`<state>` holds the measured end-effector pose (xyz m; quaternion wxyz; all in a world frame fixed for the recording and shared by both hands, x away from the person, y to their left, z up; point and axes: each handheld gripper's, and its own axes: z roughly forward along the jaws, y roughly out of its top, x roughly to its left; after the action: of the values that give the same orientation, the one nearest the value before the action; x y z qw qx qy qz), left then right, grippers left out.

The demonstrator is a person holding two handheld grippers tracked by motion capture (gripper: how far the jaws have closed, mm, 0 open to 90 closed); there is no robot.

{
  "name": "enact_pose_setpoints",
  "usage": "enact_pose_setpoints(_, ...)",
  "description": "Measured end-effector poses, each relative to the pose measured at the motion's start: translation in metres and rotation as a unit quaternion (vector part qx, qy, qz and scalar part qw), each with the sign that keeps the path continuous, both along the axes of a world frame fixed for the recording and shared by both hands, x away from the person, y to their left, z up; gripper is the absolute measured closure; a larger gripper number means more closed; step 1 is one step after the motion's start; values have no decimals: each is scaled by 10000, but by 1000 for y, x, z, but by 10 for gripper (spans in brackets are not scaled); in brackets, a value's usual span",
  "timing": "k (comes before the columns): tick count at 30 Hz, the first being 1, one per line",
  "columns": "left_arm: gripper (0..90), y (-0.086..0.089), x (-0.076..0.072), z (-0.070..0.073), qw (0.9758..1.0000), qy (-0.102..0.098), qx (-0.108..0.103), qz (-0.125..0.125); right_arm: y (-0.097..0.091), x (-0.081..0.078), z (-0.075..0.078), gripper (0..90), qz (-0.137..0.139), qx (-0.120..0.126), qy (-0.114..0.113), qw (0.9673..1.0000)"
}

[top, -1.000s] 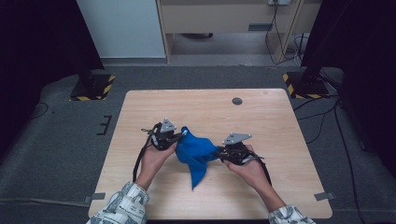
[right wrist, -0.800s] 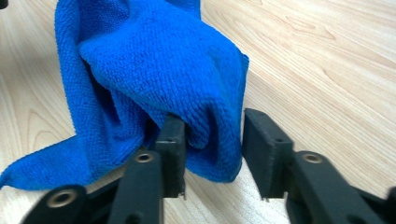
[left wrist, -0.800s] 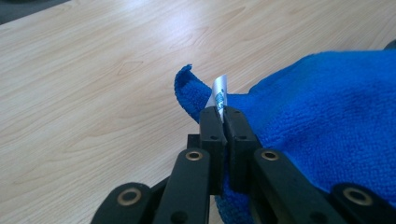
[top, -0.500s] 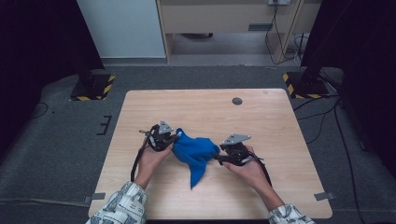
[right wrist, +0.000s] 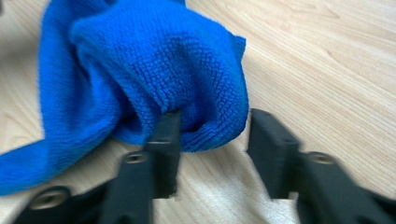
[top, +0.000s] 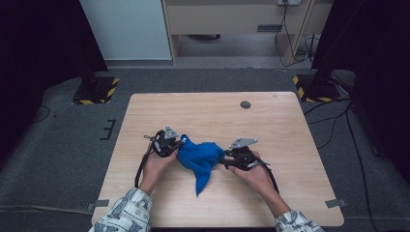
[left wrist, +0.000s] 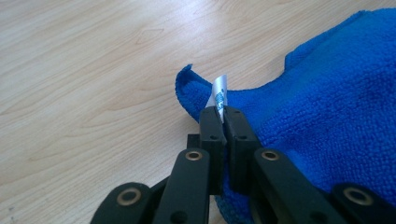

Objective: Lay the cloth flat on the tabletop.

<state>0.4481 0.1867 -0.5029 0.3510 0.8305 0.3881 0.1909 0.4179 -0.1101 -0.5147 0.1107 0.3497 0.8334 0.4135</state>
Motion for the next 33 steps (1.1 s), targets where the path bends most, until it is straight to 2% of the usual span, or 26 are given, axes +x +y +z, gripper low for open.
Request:
enact_pose_setpoints(1,872,0,0,0,10000,10,7,2,1,1,-1,644,-18,-56,-13,10000)
enact_pose_setpoints(2,872,0,0,0,10000,6,8,0,1,2,-4,760,-44,-85,-11,10000)
enact_pose_setpoints(5,872,2,-1,4,10000,-43,-73,6,-2,2,-2,833,-57,-3,-30,10000)
enact_pose_setpoints(9,872,3,-3,11,9997,-119,-202,29,-10,0,12,856,-64,144,-131,9998)
enact_pose_setpoints(10,872,3,-4,16,9994,-208,-269,14,-13,0,17,857,-72,161,-156,9997)
enact_pose_setpoints(13,872,3,-6,23,9991,-289,-322,-13,-18,-1,24,857,-92,229,-193,9995)
enact_pose_setpoints(14,872,2,-7,27,9988,-347,-350,-27,-22,-3,33,856,-50,284,-190,9994)
enact_pose_setpoints(16,872,2,-8,32,9983,-405,-414,-39,-25,-4,40,854,-7,297,-235,9993)
enact_pose_setpoints(17,872,2,-11,37,9979,-471,-451,-45,-26,-5,45,851,34,285,-211,9994)
enact_pose_setpoints(21,872,2,-11,38,9980,-495,-379,-29,-24,-5,50,836,78,96,-224,9997)
enact_pose_setpoints(23,871,4,-9,31,9987,-489,-124,26,-15,0,41,825,149,-138,-91,9998)
enact_pose_setpoints(25,871,7,-8,29,9988,-472,-108,81,-12,1,38,809,165,-190,-46,9997)
enact_pose_setpoints(26,871,11,-6,26,9988,-459,-67,133,-4,3,27,735,221,-280,-19,9994)
enact_pose_setpoints(27,870,16,-4,22,9987,-460,47,214,-2,3,24,689,262,-319,-31,9991)
enact_pose_setpoints(29,870,22,-1,18,9987,-399,94,304,0,2,21,579,186,-347,-90,9992)
enact_pose_setpoints(33,870,32,2,13,9987,-300,41,411,-8,0,22,515,54,-267,-227,9994)
